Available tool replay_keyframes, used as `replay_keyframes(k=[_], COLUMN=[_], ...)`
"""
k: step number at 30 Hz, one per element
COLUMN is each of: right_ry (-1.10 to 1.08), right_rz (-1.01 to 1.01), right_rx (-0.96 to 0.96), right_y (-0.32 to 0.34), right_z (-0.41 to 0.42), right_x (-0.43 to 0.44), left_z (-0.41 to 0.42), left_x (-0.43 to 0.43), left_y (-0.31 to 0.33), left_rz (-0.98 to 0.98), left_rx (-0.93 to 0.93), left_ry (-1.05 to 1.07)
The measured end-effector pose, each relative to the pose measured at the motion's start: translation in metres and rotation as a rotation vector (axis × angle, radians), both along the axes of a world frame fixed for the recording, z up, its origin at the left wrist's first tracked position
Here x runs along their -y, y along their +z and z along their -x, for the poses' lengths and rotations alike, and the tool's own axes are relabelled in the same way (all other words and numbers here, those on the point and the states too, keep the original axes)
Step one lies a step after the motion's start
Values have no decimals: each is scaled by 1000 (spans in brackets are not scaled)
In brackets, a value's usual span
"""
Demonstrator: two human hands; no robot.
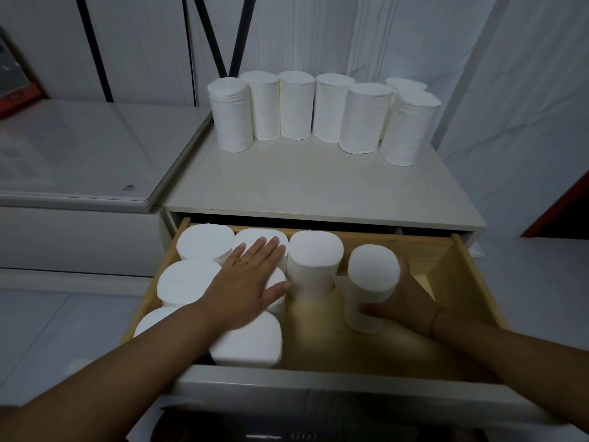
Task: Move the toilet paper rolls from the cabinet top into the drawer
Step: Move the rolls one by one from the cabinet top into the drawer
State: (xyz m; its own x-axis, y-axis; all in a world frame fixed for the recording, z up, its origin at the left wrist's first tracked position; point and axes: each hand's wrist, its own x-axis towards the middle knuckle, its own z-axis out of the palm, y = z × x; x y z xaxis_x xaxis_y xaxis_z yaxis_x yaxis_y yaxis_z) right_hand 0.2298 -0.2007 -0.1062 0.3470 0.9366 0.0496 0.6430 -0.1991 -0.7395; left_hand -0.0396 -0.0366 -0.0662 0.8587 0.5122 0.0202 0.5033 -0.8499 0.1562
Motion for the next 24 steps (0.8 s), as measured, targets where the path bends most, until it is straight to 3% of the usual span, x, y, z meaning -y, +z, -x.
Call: replay_keyframes(k=[6, 10, 14, 24], right_ry=[80, 275, 141, 45], right_rz=[85, 345, 503, 636], right_rx=[-100, -264, -452, -591], right_y=[3, 33, 64, 67], right_z=[2, -15, -34, -23], right_x=[1, -1, -7, -32], left_z=[1, 0, 0, 1], left_x=[0, 1, 0, 1], left_y=[1, 1, 1, 3], left_rz=[0, -5, -1, 4], left_rx=[-3, -15, -18, -34], left_ry=[3, 8, 1, 4])
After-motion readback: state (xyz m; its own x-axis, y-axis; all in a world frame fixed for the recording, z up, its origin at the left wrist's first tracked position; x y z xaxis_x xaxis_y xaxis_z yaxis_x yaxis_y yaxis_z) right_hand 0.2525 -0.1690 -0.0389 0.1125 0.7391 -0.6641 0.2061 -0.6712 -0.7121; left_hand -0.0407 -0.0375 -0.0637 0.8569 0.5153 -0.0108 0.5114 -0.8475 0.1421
